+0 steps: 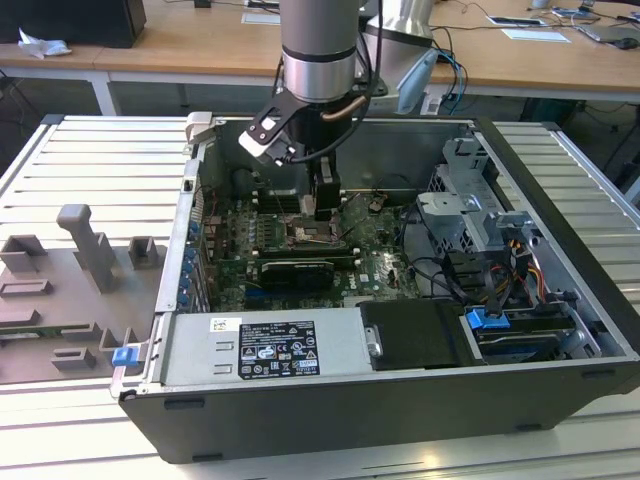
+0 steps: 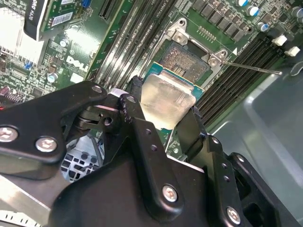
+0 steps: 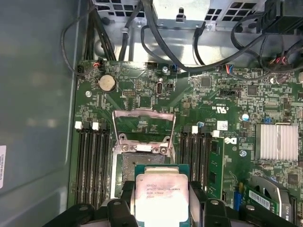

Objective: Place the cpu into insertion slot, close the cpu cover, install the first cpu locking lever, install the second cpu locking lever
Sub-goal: 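Place the cpu into insertion slot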

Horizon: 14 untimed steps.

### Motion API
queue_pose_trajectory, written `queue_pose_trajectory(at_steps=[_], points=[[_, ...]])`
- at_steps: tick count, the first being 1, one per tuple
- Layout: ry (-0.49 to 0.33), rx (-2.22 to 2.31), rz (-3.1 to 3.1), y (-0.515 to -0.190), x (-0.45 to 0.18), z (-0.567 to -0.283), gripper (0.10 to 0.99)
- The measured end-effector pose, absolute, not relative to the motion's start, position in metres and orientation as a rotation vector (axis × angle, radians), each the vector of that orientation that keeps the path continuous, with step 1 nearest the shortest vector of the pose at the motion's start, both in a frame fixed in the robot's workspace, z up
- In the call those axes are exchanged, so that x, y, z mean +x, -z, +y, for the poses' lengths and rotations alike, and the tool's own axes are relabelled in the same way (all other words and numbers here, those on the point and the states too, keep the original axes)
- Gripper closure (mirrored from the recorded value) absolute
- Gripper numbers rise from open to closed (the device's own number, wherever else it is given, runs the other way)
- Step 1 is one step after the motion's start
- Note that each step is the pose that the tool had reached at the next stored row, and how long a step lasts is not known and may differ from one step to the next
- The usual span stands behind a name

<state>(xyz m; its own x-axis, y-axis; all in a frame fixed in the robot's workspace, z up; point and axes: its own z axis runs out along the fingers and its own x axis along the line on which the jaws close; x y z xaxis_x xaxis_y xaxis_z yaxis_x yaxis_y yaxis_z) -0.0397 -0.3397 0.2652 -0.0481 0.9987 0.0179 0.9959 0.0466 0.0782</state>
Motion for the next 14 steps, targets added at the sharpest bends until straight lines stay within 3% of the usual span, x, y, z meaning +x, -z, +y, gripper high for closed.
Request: queue_pose_trajectory(at_steps=[14], points=[[-0.107, 2.14, 2.241, -0.241, -0.04, -0.336, 0.545]])
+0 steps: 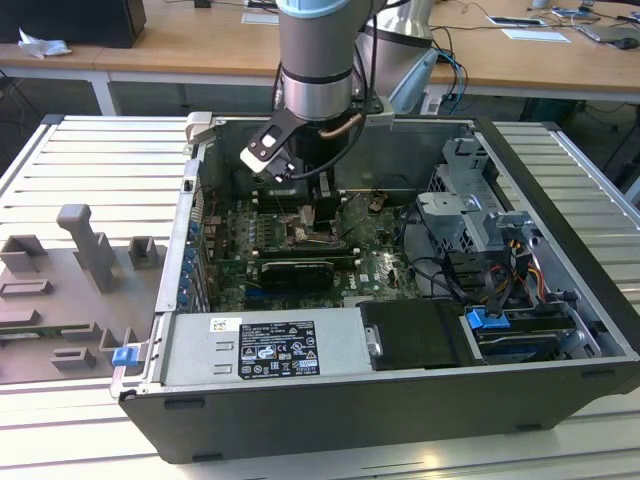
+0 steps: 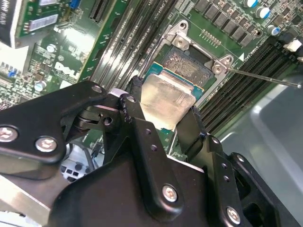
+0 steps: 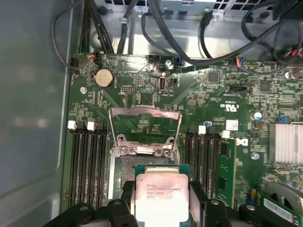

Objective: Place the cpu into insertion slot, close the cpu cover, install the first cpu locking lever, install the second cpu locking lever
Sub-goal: 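Place the cpu into insertion slot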

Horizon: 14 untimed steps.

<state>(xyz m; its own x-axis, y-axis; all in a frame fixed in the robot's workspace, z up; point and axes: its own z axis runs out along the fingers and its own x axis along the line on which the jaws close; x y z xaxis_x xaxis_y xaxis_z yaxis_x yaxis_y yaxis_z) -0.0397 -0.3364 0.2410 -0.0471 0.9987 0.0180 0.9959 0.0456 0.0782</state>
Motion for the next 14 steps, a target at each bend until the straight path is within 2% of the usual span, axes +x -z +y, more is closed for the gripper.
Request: queue_pose_trajectory(at_steps=[14], points=[[-0.107, 2.14, 2.241, -0.2329, -0.0397, -0.3349, 0.545]])
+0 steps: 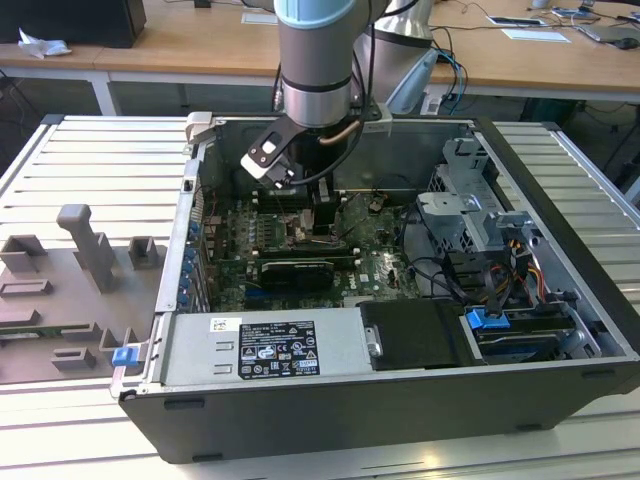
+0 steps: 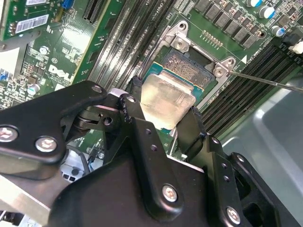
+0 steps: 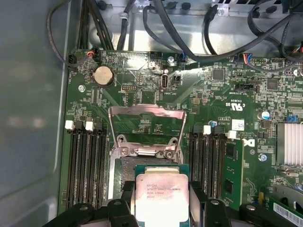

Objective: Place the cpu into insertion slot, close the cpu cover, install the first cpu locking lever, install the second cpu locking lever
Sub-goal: 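Place the cpu into insertion slot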

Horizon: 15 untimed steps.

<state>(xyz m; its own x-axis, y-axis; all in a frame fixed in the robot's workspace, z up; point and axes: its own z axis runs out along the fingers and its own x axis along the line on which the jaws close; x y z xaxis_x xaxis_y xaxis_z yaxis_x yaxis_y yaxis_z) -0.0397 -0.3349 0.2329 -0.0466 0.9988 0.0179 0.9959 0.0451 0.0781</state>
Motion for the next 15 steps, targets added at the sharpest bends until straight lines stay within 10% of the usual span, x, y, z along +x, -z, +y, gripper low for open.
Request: queue_pose_trajectory(at_steps=[15], points=[[-0.105, 2.185, 2.196, -0.215, -0.041, -0.323, 0.545]])
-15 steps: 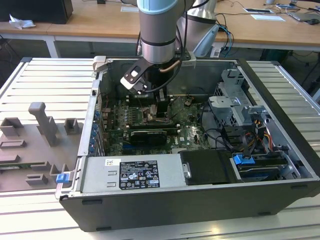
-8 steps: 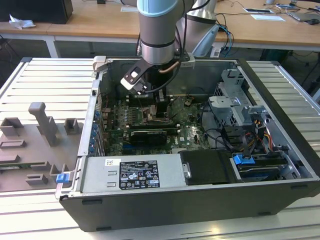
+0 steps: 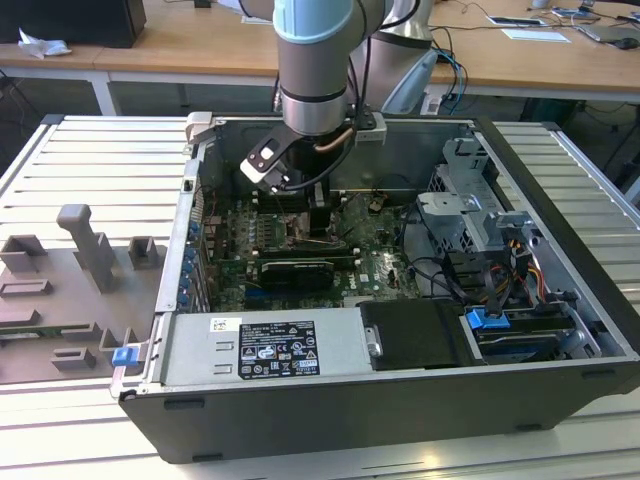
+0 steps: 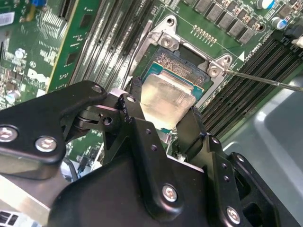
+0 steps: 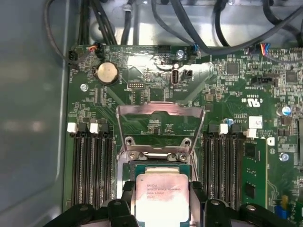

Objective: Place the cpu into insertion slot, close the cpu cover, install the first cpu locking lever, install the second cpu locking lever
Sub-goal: 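Place the cpu into insertion slot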

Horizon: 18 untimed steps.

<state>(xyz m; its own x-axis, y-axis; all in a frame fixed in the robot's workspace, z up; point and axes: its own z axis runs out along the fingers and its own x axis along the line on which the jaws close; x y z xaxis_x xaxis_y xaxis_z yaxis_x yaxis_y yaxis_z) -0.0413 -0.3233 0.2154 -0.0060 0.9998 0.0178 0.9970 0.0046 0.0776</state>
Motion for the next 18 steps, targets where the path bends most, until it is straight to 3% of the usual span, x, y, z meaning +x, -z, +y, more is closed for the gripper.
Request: queue_pose_trajectory(at_steps=[18], points=[[-0.101, 2.189, 2.189, -0.2, -0.045, -0.317, 0.545]])
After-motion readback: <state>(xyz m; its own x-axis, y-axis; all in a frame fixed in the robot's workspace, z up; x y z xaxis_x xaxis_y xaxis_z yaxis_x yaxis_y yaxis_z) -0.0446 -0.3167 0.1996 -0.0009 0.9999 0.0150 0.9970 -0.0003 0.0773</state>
